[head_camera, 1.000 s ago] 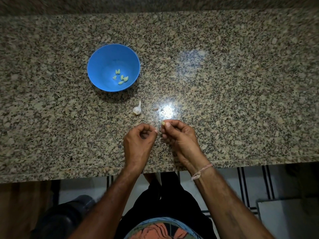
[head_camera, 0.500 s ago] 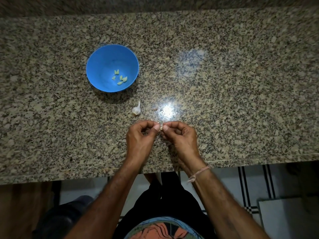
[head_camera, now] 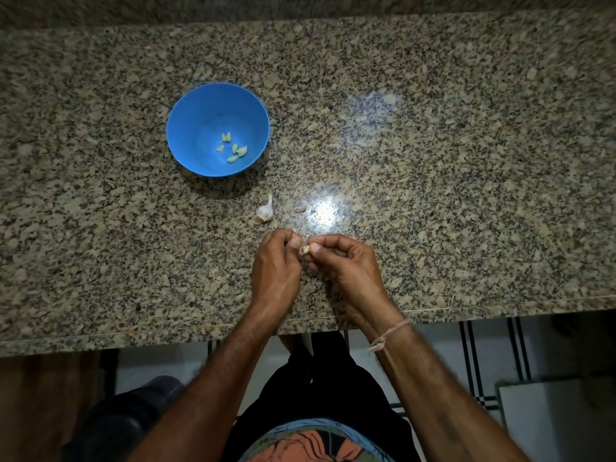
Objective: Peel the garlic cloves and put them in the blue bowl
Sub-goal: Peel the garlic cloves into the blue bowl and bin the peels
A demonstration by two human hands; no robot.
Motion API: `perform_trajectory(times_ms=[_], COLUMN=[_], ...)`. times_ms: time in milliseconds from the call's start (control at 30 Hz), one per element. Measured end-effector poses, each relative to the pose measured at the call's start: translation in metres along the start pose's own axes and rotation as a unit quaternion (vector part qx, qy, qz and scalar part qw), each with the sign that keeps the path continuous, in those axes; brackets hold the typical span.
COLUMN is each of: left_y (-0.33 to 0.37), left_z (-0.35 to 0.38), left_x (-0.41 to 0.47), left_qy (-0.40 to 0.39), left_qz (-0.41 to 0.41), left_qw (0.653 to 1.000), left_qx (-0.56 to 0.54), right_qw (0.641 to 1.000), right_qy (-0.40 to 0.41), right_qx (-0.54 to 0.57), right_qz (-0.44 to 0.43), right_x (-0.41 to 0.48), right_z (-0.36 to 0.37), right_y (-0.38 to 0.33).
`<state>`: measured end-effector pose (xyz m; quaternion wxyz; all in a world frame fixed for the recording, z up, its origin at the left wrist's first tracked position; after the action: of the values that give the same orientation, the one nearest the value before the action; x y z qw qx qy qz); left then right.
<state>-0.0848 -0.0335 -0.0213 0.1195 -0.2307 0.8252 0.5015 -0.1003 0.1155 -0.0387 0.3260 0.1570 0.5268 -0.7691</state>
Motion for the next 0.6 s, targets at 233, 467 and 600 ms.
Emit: perform_trajectory(times_ms=[233,467,600], left_y=[0.007,0.014,0.005], left_z=[-0.020,-0.017,-0.018], left_x=[0.005,-0.004,-0.008], left_qy=[0.061,0.013,0.012], left_qz=[0.036,0.068,0.039], left_qw=[0.997,0.997,0.996], left_qx=[0.045,-0.019,-0.074], right_qw=[0.998,0.998,0.999], right_qy=[-0.017,-0.001,-0.003], right_qx=[0.045,0.044,0.022], right_qz=[0.051,0.040,0.026], right_x=[0.004,0.007,0.007], right_z=[-0.005,-0.004,0.002], right_y=[0.009,0.006,0.004])
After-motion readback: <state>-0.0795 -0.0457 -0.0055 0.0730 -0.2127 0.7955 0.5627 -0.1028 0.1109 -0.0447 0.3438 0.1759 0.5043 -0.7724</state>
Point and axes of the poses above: each hand's wrist, its own x-axis towards the middle knuckle, its own z-axis out of the palm, y = z × x, the point moved 10 cm from there along x, towards the middle knuckle, and after that the axes turned 8 degrees about -y, right-handed, at the moved point
